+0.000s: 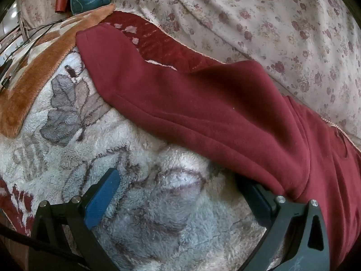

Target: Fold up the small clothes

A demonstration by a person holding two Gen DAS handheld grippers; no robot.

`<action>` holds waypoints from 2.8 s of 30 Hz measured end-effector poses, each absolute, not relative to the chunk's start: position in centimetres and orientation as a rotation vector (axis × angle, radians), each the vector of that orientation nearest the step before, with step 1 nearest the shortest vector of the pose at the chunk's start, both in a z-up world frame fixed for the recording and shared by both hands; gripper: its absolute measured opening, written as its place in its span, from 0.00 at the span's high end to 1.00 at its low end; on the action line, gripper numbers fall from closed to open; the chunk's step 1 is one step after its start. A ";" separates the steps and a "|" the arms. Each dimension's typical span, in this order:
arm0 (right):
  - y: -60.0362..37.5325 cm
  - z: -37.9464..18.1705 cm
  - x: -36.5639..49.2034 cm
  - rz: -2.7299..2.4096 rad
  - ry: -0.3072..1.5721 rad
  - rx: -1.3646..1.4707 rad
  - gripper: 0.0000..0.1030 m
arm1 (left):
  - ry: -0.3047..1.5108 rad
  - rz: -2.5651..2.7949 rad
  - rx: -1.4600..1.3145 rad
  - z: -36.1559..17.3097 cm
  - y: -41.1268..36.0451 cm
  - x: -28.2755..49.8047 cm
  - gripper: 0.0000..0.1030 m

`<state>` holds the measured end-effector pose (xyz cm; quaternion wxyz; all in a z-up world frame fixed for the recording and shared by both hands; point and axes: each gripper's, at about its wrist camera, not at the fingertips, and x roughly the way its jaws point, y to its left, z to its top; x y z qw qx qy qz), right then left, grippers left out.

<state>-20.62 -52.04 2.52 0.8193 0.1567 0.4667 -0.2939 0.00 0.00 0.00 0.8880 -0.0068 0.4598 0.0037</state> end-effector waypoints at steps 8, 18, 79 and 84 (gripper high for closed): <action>-52.0 2.5 -20.6 -0.627 0.994 0.332 0.00 | 0.956 0.008 -0.014 0.0 0.0 0.0 0.00; -52.0 2.5 -20.6 -0.627 0.994 0.332 0.00 | 0.956 0.008 -0.014 0.0 0.0 0.0 0.00; -52.1 2.5 -20.6 -0.625 0.995 0.335 0.00 | 1.015 -0.007 0.016 0.9 -0.2 -0.6 0.00; -52.1 2.3 -20.5 -0.621 0.993 0.336 0.00 | 0.961 -0.002 0.080 2.4 -0.7 -2.6 0.00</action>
